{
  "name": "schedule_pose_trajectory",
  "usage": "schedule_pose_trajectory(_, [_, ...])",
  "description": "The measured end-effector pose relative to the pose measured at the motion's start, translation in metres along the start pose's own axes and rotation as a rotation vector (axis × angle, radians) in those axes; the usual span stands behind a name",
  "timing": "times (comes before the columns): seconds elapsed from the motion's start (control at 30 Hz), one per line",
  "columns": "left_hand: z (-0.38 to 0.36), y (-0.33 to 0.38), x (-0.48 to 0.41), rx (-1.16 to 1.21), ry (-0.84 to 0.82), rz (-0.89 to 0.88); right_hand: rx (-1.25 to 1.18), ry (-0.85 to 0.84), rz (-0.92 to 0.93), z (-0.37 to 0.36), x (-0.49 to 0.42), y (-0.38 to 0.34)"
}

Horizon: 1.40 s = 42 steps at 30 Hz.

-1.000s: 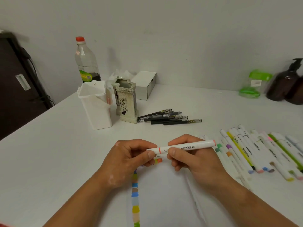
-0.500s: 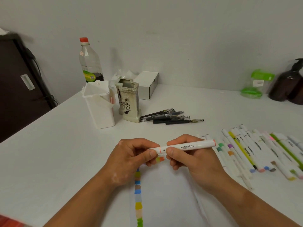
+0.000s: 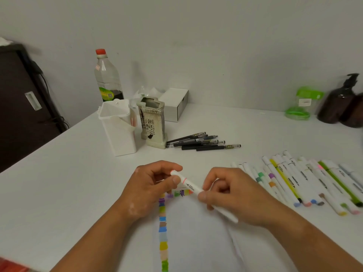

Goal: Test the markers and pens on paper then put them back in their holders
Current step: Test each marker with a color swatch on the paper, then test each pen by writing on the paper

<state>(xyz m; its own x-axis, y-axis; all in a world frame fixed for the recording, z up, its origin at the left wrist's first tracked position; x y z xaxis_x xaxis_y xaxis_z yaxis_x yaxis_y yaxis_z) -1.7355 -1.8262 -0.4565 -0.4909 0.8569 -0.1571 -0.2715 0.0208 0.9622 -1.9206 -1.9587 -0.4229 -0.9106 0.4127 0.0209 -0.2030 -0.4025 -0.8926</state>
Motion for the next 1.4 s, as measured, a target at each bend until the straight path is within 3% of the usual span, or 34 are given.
schedule_pose_trajectory(0.1, [0.000,-0.004,-0.001,-0.085,0.011,-0.043,0.253,-0.015,0.007,-0.012,0.001,-0.001])
schedule_pose_trajectory(0.23, [0.002,-0.008,0.000,-0.324,0.051,-0.107,0.462,0.308,-0.065,0.011,0.001,0.002])
schedule_pose_trajectory(0.3, [0.000,-0.009,0.001,-0.488,-0.013,-0.140,0.566,0.409,-0.168,0.024,0.002,0.008])
schedule_pose_trajectory(0.4, [-0.007,-0.011,0.001,-0.683,-0.138,-0.152,0.723,0.412,-0.295,0.028,0.000,0.020])
schedule_pose_trajectory(0.5, [-0.008,-0.014,0.000,-0.790,-0.145,-0.158,0.861,0.411,-0.337,0.026,-0.002,0.029])
schedule_pose_trajectory(0.7, [-0.002,-0.019,-0.001,-0.806,-0.041,-0.144,0.846,0.433,-0.342,0.033,0.000,0.036])
schedule_pose_trajectory(0.83, [-0.002,-0.020,-0.002,-0.802,-0.025,-0.138,0.838,0.518,-0.254,0.055,-0.016,0.029])
schedule_pose_trajectory(0.93, [-0.003,-0.019,-0.002,-0.800,-0.013,-0.136,0.874,0.483,-0.172,0.078,-0.049,0.027])
schedule_pose_trajectory(1.13, [-0.003,-0.019,-0.002,-0.775,0.013,-0.134,1.054,0.225,-0.160,0.099,-0.106,0.047])
schedule_pose_trajectory(1.4, [-0.002,-0.021,-0.001,-0.761,0.028,-0.134,1.112,0.217,-0.137,0.098,-0.111,0.069])
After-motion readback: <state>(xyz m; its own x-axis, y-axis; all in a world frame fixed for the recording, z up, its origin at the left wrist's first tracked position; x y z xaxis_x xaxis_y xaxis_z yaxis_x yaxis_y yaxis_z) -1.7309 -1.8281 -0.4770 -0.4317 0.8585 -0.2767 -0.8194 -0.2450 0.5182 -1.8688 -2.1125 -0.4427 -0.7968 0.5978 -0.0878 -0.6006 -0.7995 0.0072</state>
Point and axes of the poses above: each hand's wrist, its own x-axis away from the middle knuckle, its own z-axis out of the back of the hand, y = z × x, the point moved 2 cm from there along -x, towards the middle knuckle, and after that the axes turned 2 degrees about z, right-handed, at the moved point
